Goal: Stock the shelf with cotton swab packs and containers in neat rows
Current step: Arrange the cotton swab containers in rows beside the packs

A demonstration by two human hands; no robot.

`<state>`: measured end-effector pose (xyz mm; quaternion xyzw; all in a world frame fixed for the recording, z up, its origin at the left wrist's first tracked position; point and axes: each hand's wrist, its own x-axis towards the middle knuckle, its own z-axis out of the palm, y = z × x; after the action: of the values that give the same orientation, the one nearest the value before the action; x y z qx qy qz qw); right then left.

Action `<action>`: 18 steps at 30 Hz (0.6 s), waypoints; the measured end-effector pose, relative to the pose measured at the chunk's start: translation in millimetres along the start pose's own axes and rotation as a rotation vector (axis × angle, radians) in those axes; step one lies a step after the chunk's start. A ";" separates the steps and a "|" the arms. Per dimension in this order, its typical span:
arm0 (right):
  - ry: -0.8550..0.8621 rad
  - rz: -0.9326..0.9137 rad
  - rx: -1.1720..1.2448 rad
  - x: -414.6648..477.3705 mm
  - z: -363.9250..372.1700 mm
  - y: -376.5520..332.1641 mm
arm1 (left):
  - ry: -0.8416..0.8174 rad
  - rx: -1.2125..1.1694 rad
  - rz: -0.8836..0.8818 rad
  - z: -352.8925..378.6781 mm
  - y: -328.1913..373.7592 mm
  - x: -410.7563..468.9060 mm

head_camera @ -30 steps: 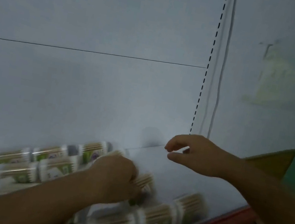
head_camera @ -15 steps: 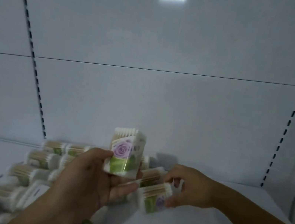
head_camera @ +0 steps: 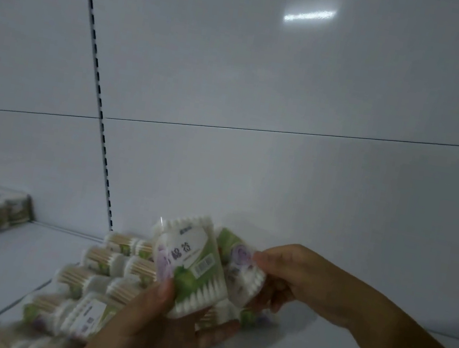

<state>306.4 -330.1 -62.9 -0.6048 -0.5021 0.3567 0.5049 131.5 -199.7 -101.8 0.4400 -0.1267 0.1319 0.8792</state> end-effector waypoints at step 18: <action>0.169 0.140 -0.904 8.9 -35.1 56.2 | -0.064 -0.311 -0.019 -41.5 3.8 -5.5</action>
<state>355.3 -329.6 -108.4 -0.8234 -0.5225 0.0848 0.2044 129.5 -164.7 -125.0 0.3037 -0.1692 0.0883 0.9335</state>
